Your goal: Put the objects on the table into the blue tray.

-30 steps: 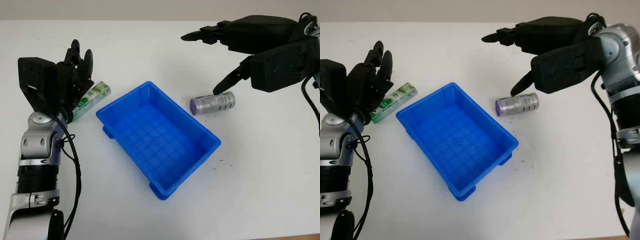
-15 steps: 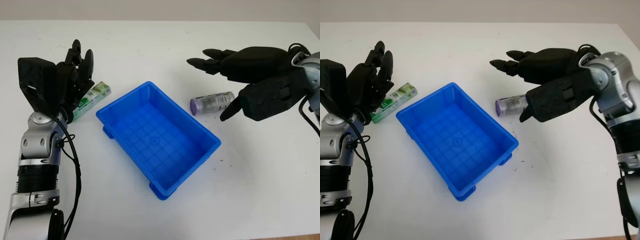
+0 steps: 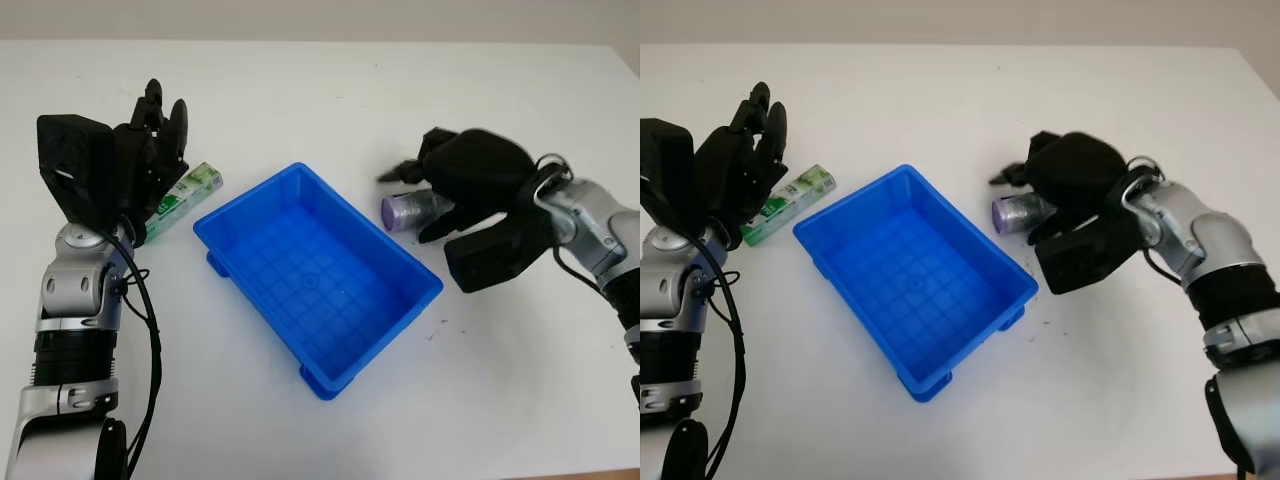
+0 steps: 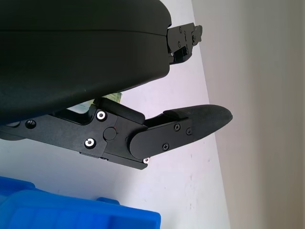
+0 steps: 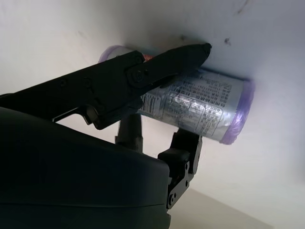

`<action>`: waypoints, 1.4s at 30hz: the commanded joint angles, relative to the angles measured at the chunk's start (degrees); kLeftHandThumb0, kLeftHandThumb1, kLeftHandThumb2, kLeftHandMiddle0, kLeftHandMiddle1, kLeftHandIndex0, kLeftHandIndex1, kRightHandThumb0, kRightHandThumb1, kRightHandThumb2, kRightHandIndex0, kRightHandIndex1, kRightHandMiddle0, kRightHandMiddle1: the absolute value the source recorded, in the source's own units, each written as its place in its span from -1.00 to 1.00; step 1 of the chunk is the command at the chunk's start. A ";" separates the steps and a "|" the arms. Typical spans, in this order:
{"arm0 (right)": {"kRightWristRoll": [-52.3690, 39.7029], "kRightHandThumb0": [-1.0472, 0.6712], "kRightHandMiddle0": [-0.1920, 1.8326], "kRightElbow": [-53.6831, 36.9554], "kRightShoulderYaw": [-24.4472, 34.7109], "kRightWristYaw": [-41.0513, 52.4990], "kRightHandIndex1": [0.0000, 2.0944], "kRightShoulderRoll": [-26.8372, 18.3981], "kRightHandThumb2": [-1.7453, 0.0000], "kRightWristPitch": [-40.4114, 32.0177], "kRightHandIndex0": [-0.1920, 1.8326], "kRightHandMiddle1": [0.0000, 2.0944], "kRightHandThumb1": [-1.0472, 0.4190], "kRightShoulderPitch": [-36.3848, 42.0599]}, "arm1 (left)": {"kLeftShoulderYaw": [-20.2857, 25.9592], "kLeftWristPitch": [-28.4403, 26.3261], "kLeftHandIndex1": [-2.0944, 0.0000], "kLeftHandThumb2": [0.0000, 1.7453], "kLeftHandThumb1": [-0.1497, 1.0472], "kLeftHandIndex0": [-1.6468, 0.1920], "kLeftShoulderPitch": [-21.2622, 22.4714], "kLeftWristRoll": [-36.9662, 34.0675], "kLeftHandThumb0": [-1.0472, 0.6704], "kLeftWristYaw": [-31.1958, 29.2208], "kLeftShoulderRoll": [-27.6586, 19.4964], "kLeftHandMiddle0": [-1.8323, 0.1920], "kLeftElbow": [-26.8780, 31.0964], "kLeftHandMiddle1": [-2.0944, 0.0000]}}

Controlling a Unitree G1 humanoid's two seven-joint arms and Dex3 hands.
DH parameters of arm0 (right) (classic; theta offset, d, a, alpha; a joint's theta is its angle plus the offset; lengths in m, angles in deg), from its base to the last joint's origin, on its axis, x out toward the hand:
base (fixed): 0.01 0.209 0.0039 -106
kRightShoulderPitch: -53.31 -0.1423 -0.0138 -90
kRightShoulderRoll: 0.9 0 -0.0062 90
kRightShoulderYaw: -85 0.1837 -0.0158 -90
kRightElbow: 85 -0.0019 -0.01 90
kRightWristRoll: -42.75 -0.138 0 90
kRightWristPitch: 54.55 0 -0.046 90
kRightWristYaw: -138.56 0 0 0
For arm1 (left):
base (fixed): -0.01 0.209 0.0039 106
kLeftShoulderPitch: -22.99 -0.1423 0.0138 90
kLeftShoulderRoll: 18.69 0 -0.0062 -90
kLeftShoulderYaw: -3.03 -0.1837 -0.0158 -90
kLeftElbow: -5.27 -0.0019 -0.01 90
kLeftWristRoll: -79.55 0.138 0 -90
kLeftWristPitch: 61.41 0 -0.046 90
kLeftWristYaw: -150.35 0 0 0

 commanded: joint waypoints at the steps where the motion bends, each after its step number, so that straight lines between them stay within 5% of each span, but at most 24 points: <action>1: 1.49 -0.44 -0.46 2.80 -1.58 -1.97 1.00 0.47 0.93 0.54 -0.37 0.88 -0.82 -1.22 | -0.05 0.28 1.00 -0.26 1.00 1.00 0.42 0.02 -0.57 -0.18 -0.50 1.00 0.36 1.00; 7: 3.72 -0.49 -0.12 7.16 -4.40 -7.32 1.00 1.21 0.93 1.41 0.25 1.00 -0.93 -3.75 | -0.01 0.48 1.00 -0.27 1.00 1.00 0.87 0.16 -0.57 -0.22 -0.65 1.00 -0.25 1.00; 13: 3.29 -0.47 -0.28 9.61 -5.06 -9.41 1.00 1.69 0.94 2.03 0.08 1.00 -0.96 -5.82 | 0.04 0.43 1.00 -0.28 1.00 1.00 1.04 0.20 -0.57 0.21 -0.55 1.00 -0.21 1.00; 20: -2.32 -0.36 -0.25 12.78 -1.22 -14.33 1.00 2.93 0.94 3.27 0.07 1.00 -0.93 -9.71 | 0.01 0.45 1.00 -0.28 1.00 1.00 1.36 0.19 -0.56 0.01 -0.69 1.00 -0.46 1.00; 31: -34.53 -0.28 -0.13 6.19 14.71 8.87 1.00 9.89 0.94 3.25 0.07 1.00 -0.98 -11.75 | -0.29 0.43 1.00 -0.27 1.00 1.00 1.78 0.27 -0.56 0.07 -0.32 1.00 -1.00 1.00; 42: -52.76 -0.32 -0.11 -23.10 17.69 32.09 1.00 14.57 0.88 -15.62 0.13 1.00 -1.00 -0.62 | -0.35 1.46 1.00 -0.27 1.00 1.00 1.44 0.49 -0.57 0.25 -0.25 1.00 -1.40 1.00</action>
